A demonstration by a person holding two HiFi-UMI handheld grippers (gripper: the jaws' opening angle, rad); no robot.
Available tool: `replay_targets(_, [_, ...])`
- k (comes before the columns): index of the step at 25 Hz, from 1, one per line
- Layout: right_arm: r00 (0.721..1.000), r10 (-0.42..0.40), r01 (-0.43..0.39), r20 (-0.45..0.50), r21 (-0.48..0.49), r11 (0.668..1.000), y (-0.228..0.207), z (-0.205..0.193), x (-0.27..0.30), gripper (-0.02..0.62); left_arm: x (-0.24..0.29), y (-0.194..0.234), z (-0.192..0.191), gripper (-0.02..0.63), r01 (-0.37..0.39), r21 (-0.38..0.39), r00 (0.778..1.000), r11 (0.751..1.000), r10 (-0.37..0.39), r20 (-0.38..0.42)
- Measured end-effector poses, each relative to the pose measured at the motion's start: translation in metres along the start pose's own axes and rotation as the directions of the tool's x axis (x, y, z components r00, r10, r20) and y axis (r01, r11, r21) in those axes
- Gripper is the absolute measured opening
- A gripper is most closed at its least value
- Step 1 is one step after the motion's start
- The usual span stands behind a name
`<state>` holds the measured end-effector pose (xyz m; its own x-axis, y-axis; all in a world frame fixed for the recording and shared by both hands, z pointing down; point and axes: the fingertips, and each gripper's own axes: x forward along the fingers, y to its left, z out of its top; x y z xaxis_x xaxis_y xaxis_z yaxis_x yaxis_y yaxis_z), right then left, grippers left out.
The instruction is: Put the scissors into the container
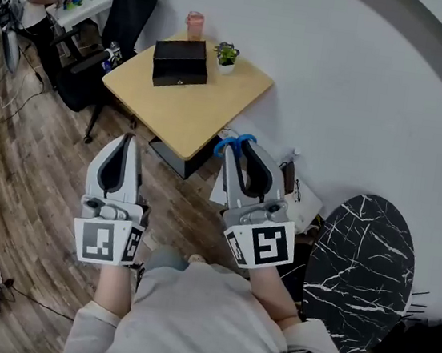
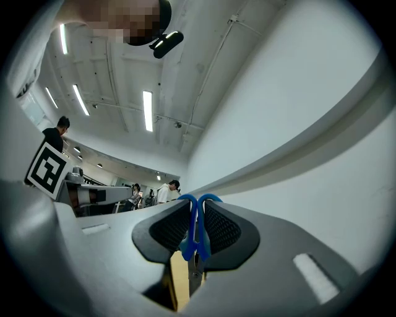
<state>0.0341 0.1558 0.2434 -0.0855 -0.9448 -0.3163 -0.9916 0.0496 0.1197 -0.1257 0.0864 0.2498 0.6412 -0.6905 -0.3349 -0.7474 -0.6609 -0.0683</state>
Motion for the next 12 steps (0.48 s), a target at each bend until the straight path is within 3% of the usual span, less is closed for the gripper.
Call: replay_targets(12, [1.0,0.01,-0.009,-0.028,0.03,1.0,-0.019,-0.036,0.062,0.075,0.053,0.033,-0.033,0.058,-0.021,-0.007,0.999,1.0,0.021,-0.028])
